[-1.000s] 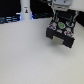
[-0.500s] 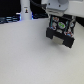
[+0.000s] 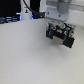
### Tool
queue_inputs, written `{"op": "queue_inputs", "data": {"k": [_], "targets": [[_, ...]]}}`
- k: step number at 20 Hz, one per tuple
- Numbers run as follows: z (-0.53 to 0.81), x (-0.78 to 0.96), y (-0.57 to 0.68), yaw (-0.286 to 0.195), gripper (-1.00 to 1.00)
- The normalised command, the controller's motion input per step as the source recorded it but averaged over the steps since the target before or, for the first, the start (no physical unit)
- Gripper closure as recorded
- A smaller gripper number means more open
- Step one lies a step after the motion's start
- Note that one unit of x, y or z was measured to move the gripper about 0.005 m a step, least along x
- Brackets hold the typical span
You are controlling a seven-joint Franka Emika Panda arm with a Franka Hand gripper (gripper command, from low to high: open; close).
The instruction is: Open the kcup holder, insert the kcup into the holder, and close the kcup holder
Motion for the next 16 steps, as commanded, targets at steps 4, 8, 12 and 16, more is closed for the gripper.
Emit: {"op": "queue_inputs", "data": {"k": [4, 8, 12, 16], "targets": [[-0.21, 0.2, 0.29, 0.187, -1.0], [-0.2, 0.02, 0.22, 0.229, -1.0], [-0.12, -0.17, 0.26, 0.191, -1.0], [-0.06, -0.34, 0.32, 0.166, -1.0]]}}
